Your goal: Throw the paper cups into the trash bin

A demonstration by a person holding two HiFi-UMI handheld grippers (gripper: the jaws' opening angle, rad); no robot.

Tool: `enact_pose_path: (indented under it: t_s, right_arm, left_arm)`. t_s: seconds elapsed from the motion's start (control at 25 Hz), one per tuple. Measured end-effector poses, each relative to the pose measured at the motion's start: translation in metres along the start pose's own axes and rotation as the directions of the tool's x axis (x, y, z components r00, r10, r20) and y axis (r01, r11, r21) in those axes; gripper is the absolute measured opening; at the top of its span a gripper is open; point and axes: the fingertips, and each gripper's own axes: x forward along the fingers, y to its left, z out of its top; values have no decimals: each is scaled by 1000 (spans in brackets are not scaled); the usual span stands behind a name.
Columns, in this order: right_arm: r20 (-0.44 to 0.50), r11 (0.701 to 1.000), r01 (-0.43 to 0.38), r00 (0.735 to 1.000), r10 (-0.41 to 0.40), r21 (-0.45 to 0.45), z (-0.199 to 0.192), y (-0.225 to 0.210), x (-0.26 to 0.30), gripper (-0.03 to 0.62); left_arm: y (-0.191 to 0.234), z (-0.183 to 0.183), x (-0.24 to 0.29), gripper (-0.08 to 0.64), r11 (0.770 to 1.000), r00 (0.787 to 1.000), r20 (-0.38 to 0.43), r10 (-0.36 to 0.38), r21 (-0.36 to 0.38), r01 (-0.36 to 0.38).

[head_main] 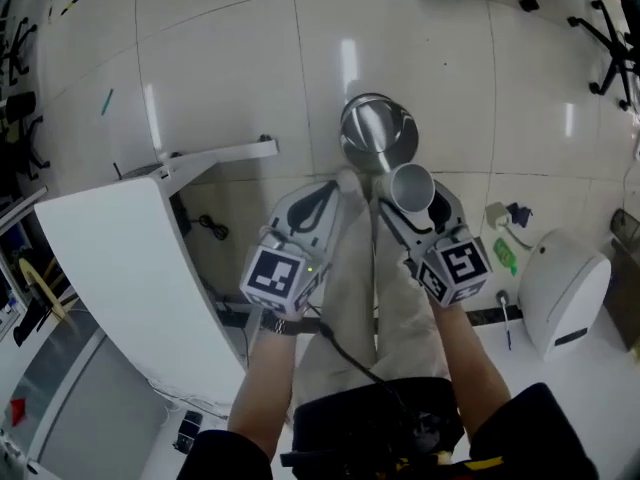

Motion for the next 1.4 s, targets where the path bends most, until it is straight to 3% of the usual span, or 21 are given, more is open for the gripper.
enact_pose_path:
  t_s: [0.32,0.48,0.72,0.88,1.0,1.12,1.28,1.4]
  right_arm:
    - [-97,999,-29,995,30,13,-82,-45,111,333]
    - [-169,999,-32,985,29,-15,-112,-63,162,333]
    - [-244,999,24,970,-11,48,-158,-108,215,333]
    - [-319,998,55,947,-38,43,-201,-135,237,333]
    - [-348,998,22,938,-1,56,-218,-145,253,333]
    - [-439,997,-5,898,39,79,-246,-150,274,333]
    - [-550,1000,-18,835,28,24,-281,-156,300,333]
    - [-636,999,-42,771,23,-14,-307,-157,317,333]
  left_arm:
    - [49,-98,44,2,999,995,-95,13,-42,-17]
    - [64,-127,49,2,997,993,-114,13,-78,-22]
    - [84,-161,77,2,994,994,-106,10,-106,-21]
    - [91,-177,93,2,989,991,-134,0,-144,-20]
    - [96,-189,107,2,986,990,-139,-7,-164,-16]
    - [103,-197,117,2,983,990,-139,2,-183,-27]
    - [106,-203,127,2,978,992,-129,2,-208,-29]
    - [116,-204,131,2,971,995,-97,25,-235,-48]
